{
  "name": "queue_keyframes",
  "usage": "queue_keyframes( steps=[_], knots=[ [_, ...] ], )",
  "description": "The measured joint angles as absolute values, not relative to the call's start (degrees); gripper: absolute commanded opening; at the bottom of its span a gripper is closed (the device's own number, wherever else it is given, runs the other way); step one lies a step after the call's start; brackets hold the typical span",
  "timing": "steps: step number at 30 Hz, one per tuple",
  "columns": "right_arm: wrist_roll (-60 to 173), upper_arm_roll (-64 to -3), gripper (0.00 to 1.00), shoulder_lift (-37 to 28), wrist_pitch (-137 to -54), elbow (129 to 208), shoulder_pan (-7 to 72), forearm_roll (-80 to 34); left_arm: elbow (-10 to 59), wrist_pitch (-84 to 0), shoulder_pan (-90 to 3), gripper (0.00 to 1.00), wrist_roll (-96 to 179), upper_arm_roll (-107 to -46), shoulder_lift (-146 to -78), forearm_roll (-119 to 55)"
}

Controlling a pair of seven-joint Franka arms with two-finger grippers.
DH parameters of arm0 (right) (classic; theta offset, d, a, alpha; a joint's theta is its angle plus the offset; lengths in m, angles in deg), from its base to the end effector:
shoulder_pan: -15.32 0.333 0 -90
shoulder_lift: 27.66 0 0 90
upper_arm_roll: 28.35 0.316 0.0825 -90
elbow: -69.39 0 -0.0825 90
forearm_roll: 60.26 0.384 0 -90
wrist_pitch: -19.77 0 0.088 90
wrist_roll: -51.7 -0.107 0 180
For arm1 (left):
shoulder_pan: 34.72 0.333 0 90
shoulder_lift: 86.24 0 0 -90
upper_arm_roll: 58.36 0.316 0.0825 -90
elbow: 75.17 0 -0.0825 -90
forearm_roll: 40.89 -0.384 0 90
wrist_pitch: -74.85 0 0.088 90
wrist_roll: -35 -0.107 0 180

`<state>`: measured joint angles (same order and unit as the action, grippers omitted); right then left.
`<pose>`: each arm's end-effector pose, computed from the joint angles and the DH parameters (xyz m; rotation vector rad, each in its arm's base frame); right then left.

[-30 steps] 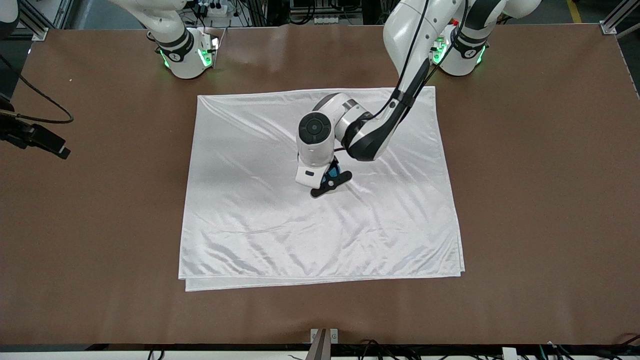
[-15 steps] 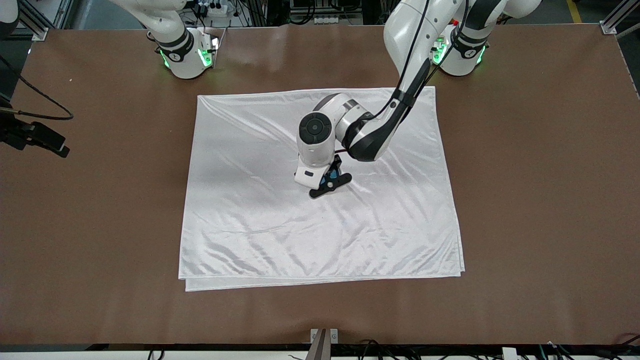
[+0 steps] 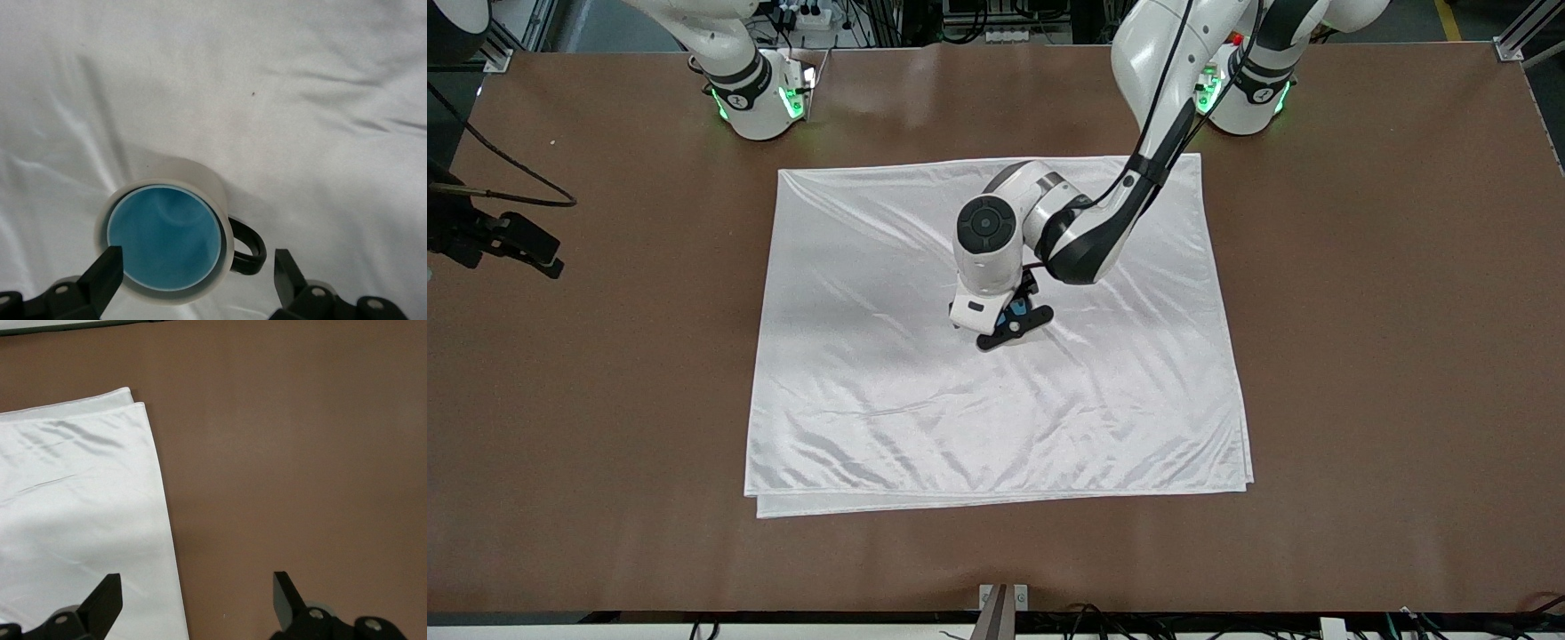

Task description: Place blue cup into white mug on cloth

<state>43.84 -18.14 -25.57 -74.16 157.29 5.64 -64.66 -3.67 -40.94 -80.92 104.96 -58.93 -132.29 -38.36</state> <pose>0.5730 -0.0044 0.6282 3.0684 -0.1930 0.1143 0.5119 -0.5455 0.2789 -3.0673 -0.6658 0.0876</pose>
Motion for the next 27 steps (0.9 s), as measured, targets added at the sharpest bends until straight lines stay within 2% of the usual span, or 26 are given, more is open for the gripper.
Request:
queue_keyframes(
  steps=[7,18,27],
  knots=[
    [43.9,-18.6,1.0,-25.6,-74.1,157.3,5.7,-64.7,-4.1,-39.9,-79.4,1.0,104.7,-58.3,-130.0,-38.7],
    [44.1,-20.0,1.0,-25.5,-74.1,157.3,6.6,-64.7,-4.5,-34.5,-70.0,1.0,96.5,-58.0,-123.8,-38.8],
    [44.1,-20.3,1.0,-25.4,-74.1,157.3,6.6,-64.7,-4.5,-32.0,-65.3,1.0,92.1,-58.0,-121.3,-38.8]
  ],
)
